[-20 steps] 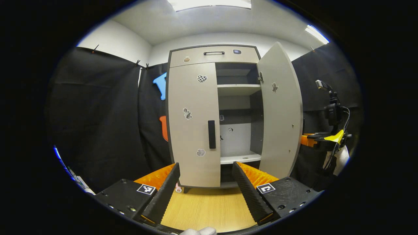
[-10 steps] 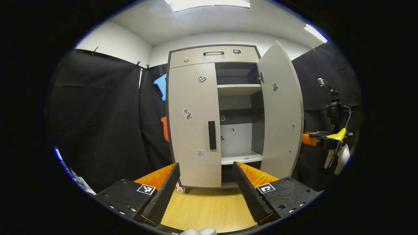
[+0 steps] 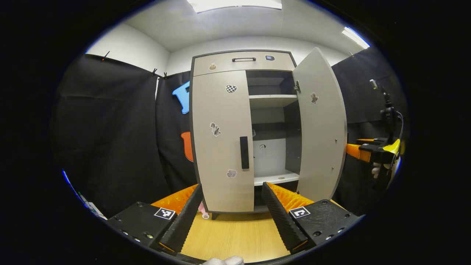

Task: Open the right door of the double-door shoe cabinet with the right hand, and open the left door with the left hand.

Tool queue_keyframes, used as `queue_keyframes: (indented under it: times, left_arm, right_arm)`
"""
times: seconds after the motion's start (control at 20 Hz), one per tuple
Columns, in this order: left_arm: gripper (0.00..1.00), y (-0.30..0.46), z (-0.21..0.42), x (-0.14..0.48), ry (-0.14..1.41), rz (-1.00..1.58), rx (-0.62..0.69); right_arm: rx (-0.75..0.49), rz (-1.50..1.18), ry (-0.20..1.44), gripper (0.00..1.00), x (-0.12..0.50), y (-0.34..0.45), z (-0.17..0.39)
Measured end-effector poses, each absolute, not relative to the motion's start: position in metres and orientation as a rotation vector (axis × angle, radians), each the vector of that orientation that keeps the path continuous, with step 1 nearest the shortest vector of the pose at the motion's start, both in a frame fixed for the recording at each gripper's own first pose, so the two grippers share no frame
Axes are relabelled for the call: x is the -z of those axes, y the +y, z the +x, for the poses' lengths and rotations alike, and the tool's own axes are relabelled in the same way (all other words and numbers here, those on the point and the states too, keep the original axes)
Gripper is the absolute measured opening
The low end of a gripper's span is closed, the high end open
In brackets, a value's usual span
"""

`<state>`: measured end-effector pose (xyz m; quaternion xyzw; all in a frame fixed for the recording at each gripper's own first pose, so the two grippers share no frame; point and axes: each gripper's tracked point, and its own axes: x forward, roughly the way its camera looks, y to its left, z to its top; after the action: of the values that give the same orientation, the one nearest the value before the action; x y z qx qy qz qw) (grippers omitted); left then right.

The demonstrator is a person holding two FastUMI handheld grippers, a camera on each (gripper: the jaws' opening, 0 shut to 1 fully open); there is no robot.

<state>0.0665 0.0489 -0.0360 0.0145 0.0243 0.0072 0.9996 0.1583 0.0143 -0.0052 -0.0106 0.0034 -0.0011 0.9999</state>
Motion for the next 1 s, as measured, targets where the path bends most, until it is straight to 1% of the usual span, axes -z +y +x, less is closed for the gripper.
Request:
queue_keyframes:
  times: [0.05, 0.1, 0.15, 0.25, 0.3, 0.35, 0.4, 0.6, 0.7, 0.8, 1.0]
  left_arm:
    - [1.0, 0.053, 0.068, 0.037, 0.05, 0.031, -0.012]
    - [0.96, 0.059, 0.069, 0.038, 0.052, 0.033, -0.011]
    - [0.96, 0.063, 0.07, 0.04, 0.053, 0.036, -0.008]
    - [0.96, 0.07, 0.072, 0.043, 0.056, 0.039, -0.003]
    - [0.96, 0.075, 0.072, 0.044, 0.055, 0.039, -0.003]
    - [1.0, 0.078, 0.073, 0.045, 0.055, 0.038, -0.001]
    - [0.96, 0.081, 0.073, 0.049, 0.059, 0.038, 0.005]
    - [0.96, 0.092, 0.082, 0.055, 0.063, 0.044, 0.025]
    - [0.96, 0.096, 0.09, 0.055, 0.058, 0.042, 0.034]
    - [0.96, 0.097, 0.099, 0.054, 0.052, 0.034, 0.046]
    - [0.96, 0.094, 0.14, 0.046, 0.022, 0.034, 0.072]
  right_arm:
    - [-0.002, -0.016, -0.004, 0.89, 0.004, 0.021, 0.152]
    - [-0.017, -0.02, -0.013, 0.92, 0.004, 0.03, 0.147]
    - [-0.027, -0.027, -0.017, 0.95, 0.005, 0.038, 0.141]
    - [-0.034, -0.028, -0.005, 0.99, 0.014, 0.053, 0.135]
    - [-0.05, -0.016, -0.001, 0.99, 0.019, 0.065, 0.13]
    - [-0.072, -0.009, 0.01, 0.99, 0.024, 0.078, 0.125]
    - [-0.091, -0.012, 0.023, 0.99, 0.031, 0.087, 0.121]
    - [-0.119, -0.012, 0.061, 1.0, 0.039, 0.109, 0.12]
    - [-0.104, -0.008, 0.054, 0.99, 0.039, 0.11, 0.116]
    - [-0.083, -0.012, 0.049, 1.0, 0.036, 0.108, 0.115]
    - [-0.051, -0.002, 0.049, 0.99, 0.034, 0.106, 0.114]
